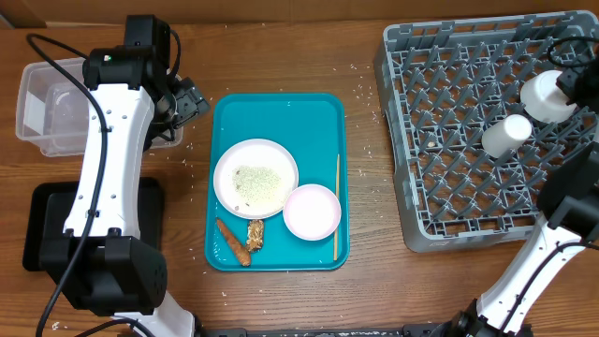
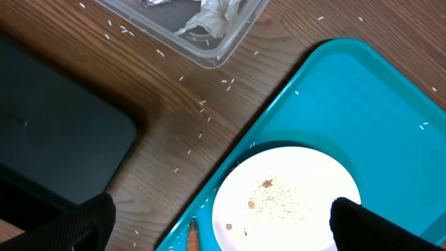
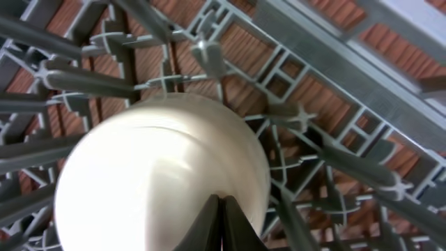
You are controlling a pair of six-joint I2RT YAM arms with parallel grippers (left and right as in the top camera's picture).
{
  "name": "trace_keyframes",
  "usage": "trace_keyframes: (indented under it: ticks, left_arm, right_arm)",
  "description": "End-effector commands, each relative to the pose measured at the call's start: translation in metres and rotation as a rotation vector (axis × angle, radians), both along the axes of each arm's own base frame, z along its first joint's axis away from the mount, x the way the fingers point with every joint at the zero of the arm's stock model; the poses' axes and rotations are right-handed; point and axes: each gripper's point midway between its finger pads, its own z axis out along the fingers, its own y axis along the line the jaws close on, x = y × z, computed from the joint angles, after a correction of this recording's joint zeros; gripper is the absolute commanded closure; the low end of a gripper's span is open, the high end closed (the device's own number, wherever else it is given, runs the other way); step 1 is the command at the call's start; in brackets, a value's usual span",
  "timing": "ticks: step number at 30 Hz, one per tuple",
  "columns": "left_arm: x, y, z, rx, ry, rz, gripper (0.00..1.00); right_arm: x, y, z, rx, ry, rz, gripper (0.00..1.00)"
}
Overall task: Sort waste into correct bins and load items into the dishwasher
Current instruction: 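Adjust and release the bowl in the rack's upper right corner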
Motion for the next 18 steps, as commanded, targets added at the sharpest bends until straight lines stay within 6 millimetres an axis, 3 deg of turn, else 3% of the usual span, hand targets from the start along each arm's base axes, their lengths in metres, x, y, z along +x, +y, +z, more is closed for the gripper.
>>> trace_keyframes:
  ticks: [1,6,10,15,17,18]
  left_arm:
    - [0.003,0.005,0.006,0.015,-0.021,0.011,0.0]
    - [0.003,0.005,0.006,0.015,-0.021,0.011,0.0]
    - [0.003,0.005,0.006,0.015,-0.021,0.011,0.0]
    - [0.003,0.005,0.006,0.015,-0.021,0.011,0.0]
    - [0.003,0.005,0.006,0.015,-0.021,0.011,0.0]
    - [0.003,0.005,0.006,0.015,-0.021,0.011,0.0]
  right_arm:
    - [-0.005,-0.007,0.001,-0.013,0.012,-0.015,0.96]
    - [-0.002,-0.004,0.026,-0.026,-0.02,-0.011,0.96]
    - [0.009,0.008,0.07,-0.053,-0.111,0.019,0.96]
    - [0.02,0.055,0.151,-0.033,-0.301,0.125,0.88]
    - [0.021,0.09,0.184,0.039,-0.389,0.212,0.75]
    - [0.02,0.114,0.198,0.101,-0.434,0.271,0.42]
